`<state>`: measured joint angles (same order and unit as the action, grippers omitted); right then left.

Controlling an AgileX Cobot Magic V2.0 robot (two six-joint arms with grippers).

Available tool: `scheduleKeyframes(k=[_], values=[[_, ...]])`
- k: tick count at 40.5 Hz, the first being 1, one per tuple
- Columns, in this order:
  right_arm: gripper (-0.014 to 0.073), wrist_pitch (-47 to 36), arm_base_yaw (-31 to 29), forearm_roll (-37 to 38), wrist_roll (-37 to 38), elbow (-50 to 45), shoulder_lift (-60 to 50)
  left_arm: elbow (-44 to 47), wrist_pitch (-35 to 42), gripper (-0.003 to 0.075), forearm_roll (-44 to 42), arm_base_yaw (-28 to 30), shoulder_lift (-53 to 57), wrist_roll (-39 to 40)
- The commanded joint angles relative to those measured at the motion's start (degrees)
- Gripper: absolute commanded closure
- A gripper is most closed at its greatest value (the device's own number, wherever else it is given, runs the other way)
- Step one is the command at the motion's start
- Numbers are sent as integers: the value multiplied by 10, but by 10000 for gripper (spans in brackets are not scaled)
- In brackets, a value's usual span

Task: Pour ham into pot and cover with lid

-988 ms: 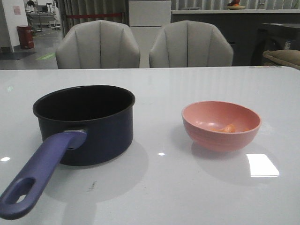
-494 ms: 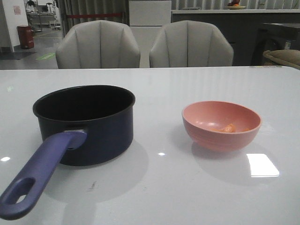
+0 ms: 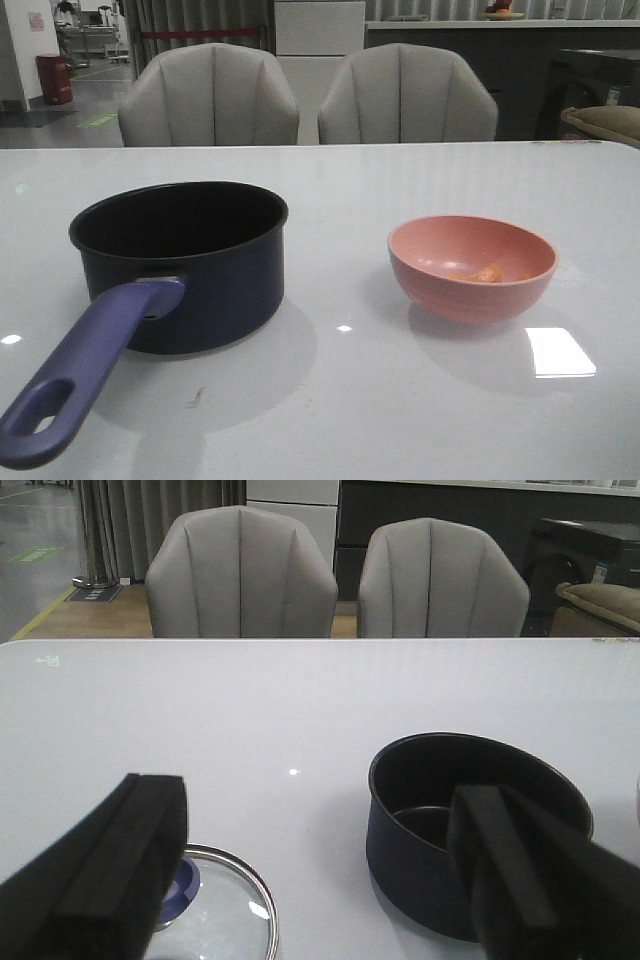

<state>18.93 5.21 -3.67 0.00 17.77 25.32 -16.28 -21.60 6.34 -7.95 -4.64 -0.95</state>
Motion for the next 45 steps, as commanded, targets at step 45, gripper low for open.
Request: scheduleKeyframes(k=[45], values=[[102, 82, 65, -72, -10, 446, 668, -16, 44, 139, 7, -5, -6, 1]])
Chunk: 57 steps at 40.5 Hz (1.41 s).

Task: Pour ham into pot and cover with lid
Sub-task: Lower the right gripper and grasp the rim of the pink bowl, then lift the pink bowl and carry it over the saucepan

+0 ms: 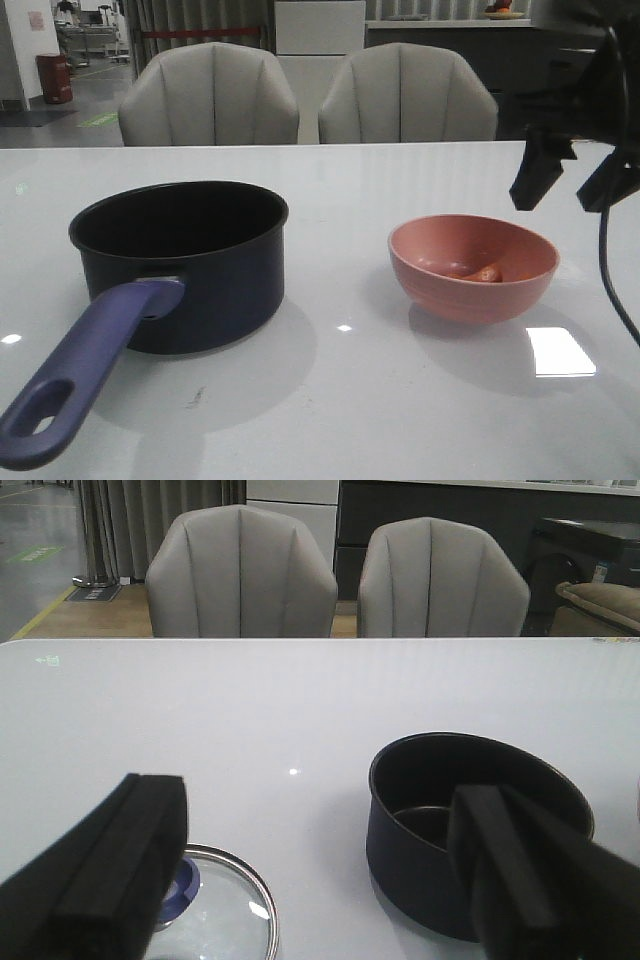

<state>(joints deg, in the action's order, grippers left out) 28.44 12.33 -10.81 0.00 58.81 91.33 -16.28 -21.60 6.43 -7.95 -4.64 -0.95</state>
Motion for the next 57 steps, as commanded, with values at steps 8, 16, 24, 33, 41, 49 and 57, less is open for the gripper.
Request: scheduleKeyframes(k=[8, 16, 24, 33, 41, 49, 57], values=[[102, -10, -6, -1, -9, 70, 72, -16, 44, 139, 6, -5, -6, 1], [204, -2, -6, -1, -9, 92, 117, -16, 44, 139, 6, -5, -6, 1], [463, -4, -6, -1, -9, 96, 126, -16, 44, 139, 6, -5, -6, 1], [459, -9, -6, -7, -12, 100, 117, -16, 44, 139, 6, -5, -6, 1], [459, -26, 12, -7, -53, 120, 48, -16, 44, 139, 6, -5, -6, 1], [459, -116, 69, -7, -63, 120, -28, -16, 44, 139, 6, -5, -6, 1], [459, -234, 141, -7, -84, 113, -37, -16, 44, 139, 6, -5, -6, 1]])
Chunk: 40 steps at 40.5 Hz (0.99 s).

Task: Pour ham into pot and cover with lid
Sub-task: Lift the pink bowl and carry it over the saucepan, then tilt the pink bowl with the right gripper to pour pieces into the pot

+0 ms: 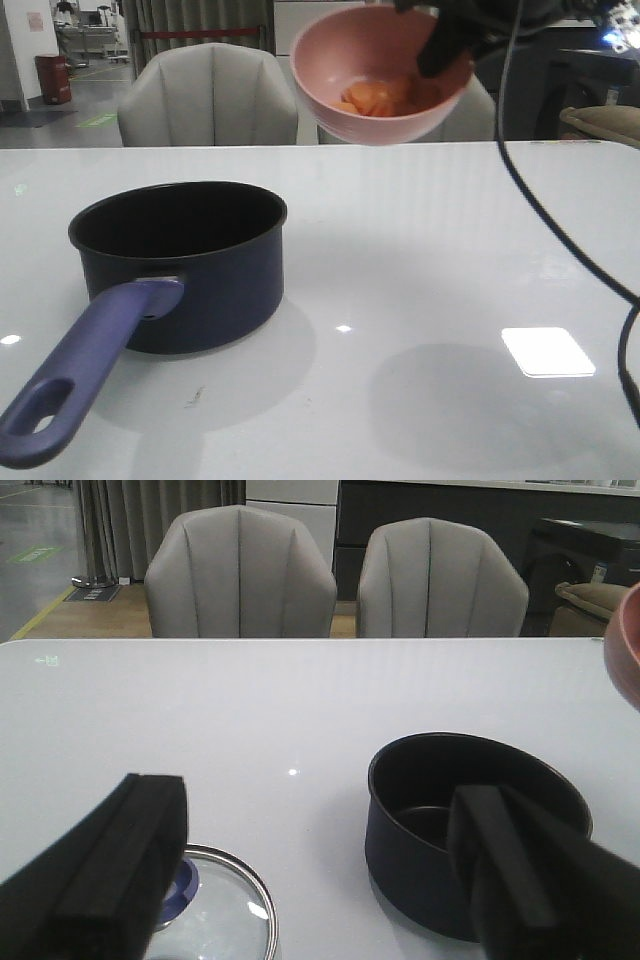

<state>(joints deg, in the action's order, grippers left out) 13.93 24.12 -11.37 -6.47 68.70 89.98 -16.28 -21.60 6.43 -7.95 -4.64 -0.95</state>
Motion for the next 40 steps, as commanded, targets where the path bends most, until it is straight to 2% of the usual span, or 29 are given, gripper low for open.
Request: scheduleKeyframes(k=[1, 15, 23, 28, 40], values=[[459, -105, 31, -1, -27, 14, -21, -16, 44, 139, 6, -5, -6, 1], [459, -354, 122, -1, -122, 3, 44, -16, 44, 139, 6, -5, -6, 1], [459, -473, 147, -1, -215, -16, 88, -16, 44, 139, 6, -5, -6, 1], [459, -532, 163, -1, -300, -24, 113, -16, 44, 139, 6, -5, -6, 1], [459, -695, 198, 1, -572, -45, 171, -16, 44, 139, 6, -5, -6, 1]])
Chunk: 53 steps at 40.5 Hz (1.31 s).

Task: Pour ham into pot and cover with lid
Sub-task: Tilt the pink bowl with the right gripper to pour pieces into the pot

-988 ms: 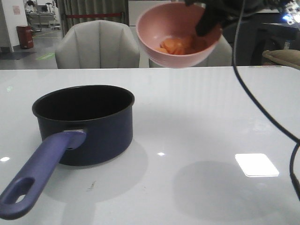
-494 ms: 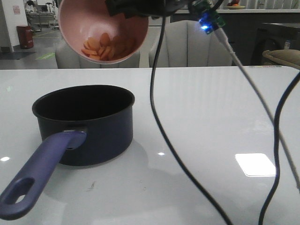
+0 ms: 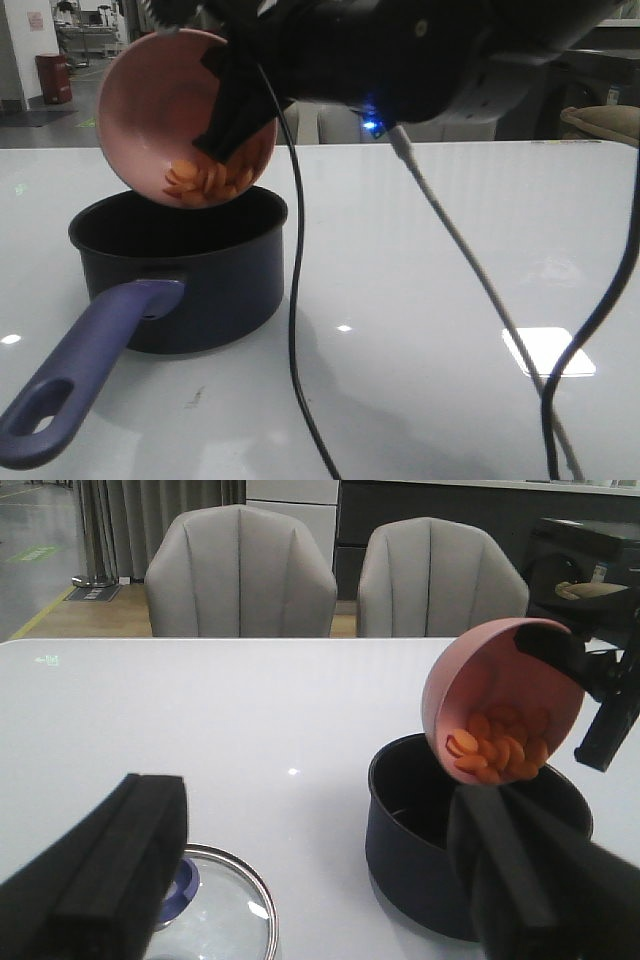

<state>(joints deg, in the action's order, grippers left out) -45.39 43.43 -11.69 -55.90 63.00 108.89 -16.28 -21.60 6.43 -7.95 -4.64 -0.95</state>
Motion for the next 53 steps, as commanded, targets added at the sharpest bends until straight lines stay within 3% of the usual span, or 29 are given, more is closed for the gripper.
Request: scheduleKeyframes(k=[1, 8, 13, 17, 23, 31, 37, 46, 53], values=[[459, -111, 7, 6, -90, 12, -13, -16, 44, 139, 6, -5, -6, 1], [459, -212, 15, 34, -239, 11, 17, -16, 44, 139, 6, -5, -6, 1], [459, -246, 15, 54, -252, 11, 20, -16, 44, 139, 6, -5, -6, 1], [459, -244, 15, 50, -221, 11, 20, -16, 44, 139, 6, -5, -6, 1], [459, -225, 15, 18, -87, 11, 18, -16, 44, 139, 6, -5, -6, 1], [459, -84, 14, -101, 137, 20, -20, -16, 44, 139, 6, -5, -6, 1], [459, 44, 14, -150, 244, 20, -58, -16, 44, 139, 6, -5, -6, 1], [459, 231, 8, -226, 262, 20, -129, -16, 44, 139, 6, -5, -6, 1], [459, 381, -32, -234, 262, 20, -187, -16, 44, 139, 6, -5, -6, 1]])
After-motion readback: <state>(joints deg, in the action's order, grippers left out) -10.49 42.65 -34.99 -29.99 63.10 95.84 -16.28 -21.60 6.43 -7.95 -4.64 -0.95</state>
